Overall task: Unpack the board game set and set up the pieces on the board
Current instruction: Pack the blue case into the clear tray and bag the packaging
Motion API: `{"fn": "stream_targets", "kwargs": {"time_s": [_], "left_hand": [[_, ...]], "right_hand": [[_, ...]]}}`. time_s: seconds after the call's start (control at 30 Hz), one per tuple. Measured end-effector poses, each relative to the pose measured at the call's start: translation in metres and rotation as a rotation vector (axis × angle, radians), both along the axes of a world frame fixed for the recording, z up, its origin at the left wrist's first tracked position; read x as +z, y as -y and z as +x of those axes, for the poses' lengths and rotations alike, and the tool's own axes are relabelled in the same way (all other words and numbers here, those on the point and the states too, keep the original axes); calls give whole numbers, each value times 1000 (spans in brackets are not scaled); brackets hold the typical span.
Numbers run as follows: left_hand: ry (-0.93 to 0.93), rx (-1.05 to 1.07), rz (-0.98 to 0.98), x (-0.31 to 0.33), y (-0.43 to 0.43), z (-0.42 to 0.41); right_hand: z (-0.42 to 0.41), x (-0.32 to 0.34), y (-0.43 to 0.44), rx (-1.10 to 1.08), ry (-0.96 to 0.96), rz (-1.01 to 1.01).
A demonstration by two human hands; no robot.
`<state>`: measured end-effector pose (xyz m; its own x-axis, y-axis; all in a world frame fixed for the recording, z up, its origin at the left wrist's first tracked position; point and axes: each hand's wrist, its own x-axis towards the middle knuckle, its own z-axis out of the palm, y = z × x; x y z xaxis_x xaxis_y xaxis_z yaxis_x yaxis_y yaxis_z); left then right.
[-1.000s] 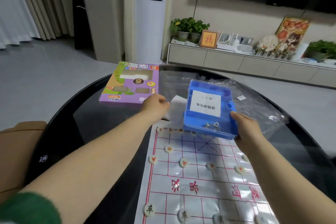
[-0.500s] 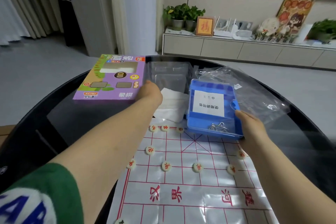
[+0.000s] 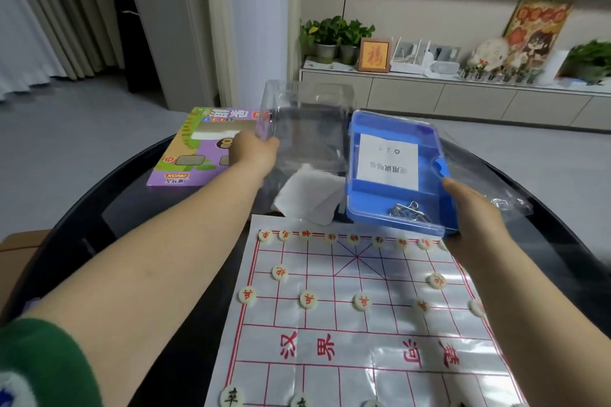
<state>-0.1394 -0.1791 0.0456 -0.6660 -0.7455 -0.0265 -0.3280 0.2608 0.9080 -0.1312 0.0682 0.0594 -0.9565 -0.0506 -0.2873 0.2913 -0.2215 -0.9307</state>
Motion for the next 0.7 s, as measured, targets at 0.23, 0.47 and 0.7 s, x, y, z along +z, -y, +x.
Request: {"fn": "stream_targets", "kwargs": {"time_s": [0.23,0.47,0.7], "left_hand": [[-234,-173,377,18,-9,102],[-343,-238,816,18,-6,219],[-374,-309,862,6,2,281]], "right_hand": [[42,36,18,65,-77,16],[95,43,59,245,-182,131],[147,30,101,406,-254,268]]}}
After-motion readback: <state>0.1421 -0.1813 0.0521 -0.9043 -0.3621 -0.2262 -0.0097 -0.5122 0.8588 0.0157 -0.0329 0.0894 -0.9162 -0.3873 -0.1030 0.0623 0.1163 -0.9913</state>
